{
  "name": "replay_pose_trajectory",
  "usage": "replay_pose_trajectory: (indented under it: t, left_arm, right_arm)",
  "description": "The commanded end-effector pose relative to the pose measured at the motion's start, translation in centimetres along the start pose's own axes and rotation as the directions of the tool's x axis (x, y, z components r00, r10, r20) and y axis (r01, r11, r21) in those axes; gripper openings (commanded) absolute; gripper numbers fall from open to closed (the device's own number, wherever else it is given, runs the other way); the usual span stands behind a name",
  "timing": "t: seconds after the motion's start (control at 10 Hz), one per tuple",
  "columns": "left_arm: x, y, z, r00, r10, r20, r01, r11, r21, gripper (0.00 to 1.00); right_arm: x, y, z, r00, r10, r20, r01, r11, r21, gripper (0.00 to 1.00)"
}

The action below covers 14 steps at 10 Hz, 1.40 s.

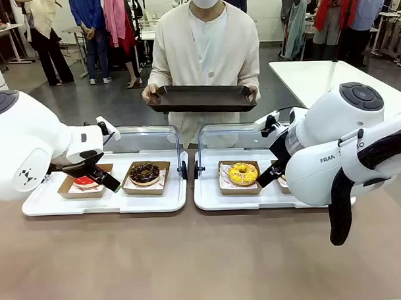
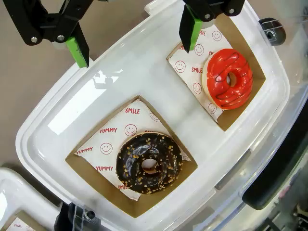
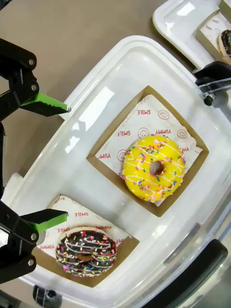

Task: Provide the desired donut to the person.
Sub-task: Pick up and lift the Paper togo box containing the Donut pointed at by the person.

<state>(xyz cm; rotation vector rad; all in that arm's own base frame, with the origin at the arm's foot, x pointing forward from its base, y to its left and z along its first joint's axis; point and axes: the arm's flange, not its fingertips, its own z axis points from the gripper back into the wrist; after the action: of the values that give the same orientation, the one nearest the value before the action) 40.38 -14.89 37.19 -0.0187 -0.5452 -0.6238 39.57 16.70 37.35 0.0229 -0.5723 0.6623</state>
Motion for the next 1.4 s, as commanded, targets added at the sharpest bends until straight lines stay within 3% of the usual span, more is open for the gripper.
replay_pose_trajectory:
  t: [0.0,1.3]
  left_arm:
    - [-0.01,-0.01,0.0,1.0,0.0,0.0,0.0,1.0,0.0,1.0]
    - [-0.01,-0.01,0.0,1.0,0.0,0.0,0.0,1.0,0.0,1.0]
  right_arm:
    - [0.0,0.0,0.0,1.0,0.0,0.0,0.0,1.0,0.0,1.0]
    - [0.0,0.0,0.0,1.0,0.0,0.0,0.0,1.0,0.0,1.0]
